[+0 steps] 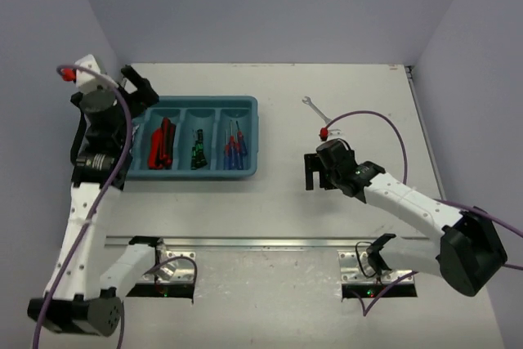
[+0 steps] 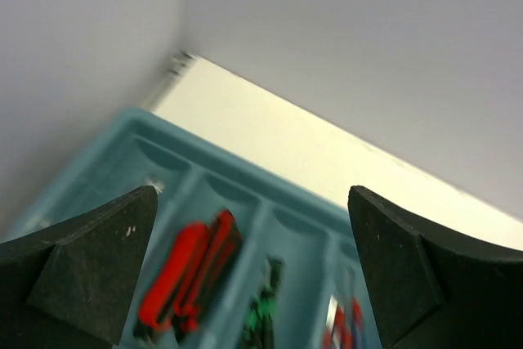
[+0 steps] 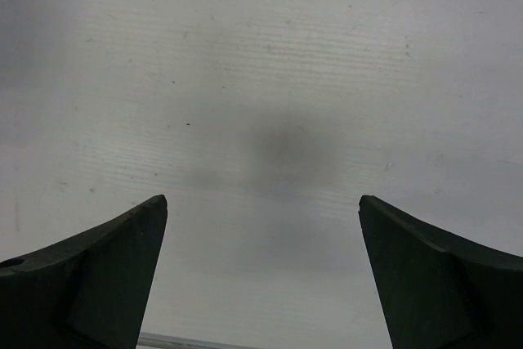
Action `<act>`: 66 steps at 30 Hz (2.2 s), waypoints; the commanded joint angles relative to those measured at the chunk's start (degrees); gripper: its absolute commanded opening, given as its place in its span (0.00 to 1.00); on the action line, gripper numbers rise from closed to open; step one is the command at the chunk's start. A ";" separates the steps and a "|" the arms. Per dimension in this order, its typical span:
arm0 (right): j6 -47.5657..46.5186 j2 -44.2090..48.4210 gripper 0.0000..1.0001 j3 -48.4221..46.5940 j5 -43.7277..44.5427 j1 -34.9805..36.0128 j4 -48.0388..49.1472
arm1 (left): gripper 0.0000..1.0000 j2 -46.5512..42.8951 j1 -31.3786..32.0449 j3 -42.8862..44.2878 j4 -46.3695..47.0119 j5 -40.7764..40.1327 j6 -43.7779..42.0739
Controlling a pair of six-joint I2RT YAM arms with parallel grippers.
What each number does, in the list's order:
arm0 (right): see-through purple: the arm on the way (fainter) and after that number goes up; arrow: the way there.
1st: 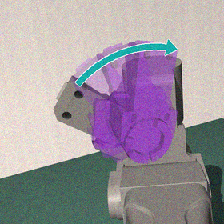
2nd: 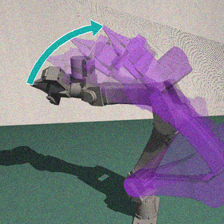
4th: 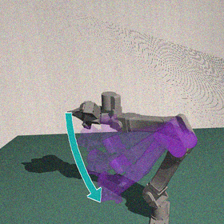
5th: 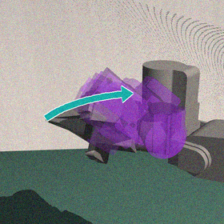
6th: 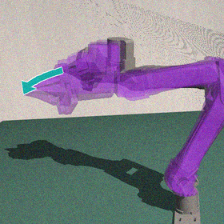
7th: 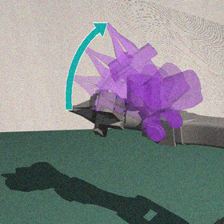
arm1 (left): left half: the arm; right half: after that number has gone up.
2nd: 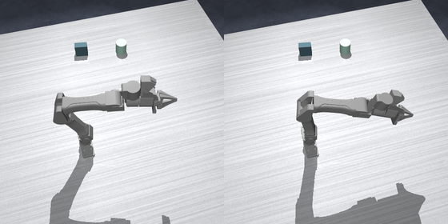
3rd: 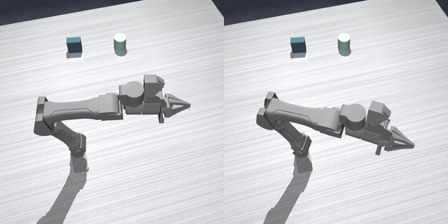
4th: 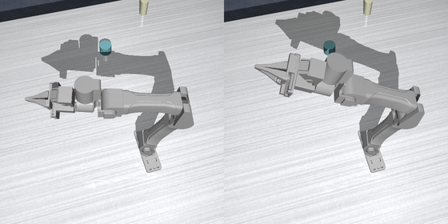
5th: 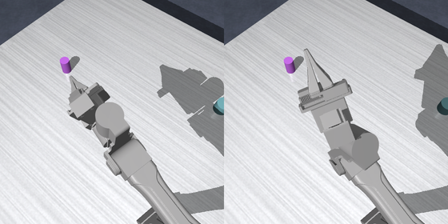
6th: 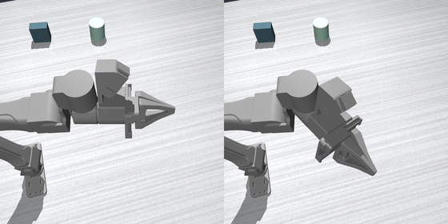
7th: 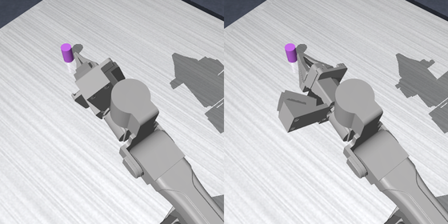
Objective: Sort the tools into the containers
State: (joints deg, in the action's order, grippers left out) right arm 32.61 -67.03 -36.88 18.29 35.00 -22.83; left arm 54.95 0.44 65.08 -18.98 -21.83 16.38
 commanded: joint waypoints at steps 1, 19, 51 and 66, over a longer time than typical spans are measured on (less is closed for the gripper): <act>-1.52 -4.79 0.99 -3.73 1.75 -0.29 1.91 | 1.00 -16.41 0.53 -17.10 -5.30 21.56 2.70; -30.52 -62.77 0.93 -67.85 -16.73 -22.60 -22.09 | 1.00 -35.33 11.69 -26.75 -3.56 27.71 2.09; -27.69 -66.16 0.00 -67.63 -20.46 -23.31 -19.50 | 1.00 -33.15 12.65 -26.94 -3.04 28.99 1.64; -15.38 -34.64 0.00 -26.94 -20.13 -21.37 -2.56 | 1.00 -28.03 12.65 -25.79 -4.23 26.67 2.26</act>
State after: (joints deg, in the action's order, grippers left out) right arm 13.64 -107.68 -68.36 -2.07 12.57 -31.71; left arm 23.13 12.73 38.22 -24.66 6.03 18.37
